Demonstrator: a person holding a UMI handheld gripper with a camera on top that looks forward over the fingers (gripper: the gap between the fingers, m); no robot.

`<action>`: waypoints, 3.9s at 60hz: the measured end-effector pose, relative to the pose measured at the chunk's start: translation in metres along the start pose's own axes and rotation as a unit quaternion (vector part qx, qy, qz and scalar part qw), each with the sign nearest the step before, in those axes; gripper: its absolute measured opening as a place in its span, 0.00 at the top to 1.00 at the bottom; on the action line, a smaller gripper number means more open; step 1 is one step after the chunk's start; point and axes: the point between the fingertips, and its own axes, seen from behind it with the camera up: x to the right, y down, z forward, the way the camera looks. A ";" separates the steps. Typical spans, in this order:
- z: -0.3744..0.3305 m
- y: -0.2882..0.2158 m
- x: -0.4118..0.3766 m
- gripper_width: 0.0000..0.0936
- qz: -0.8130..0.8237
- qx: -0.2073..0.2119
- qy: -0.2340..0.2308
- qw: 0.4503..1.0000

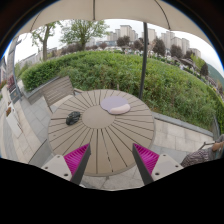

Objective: Arrange mouse

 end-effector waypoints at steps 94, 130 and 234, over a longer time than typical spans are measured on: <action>0.348 -0.038 -0.297 0.08 0.026 -0.002 0.029 0.999; 0.407 -0.048 -0.295 0.12 0.009 -0.027 0.017 0.999; 0.373 -0.201 0.011 0.09 0.035 -0.051 0.074 0.995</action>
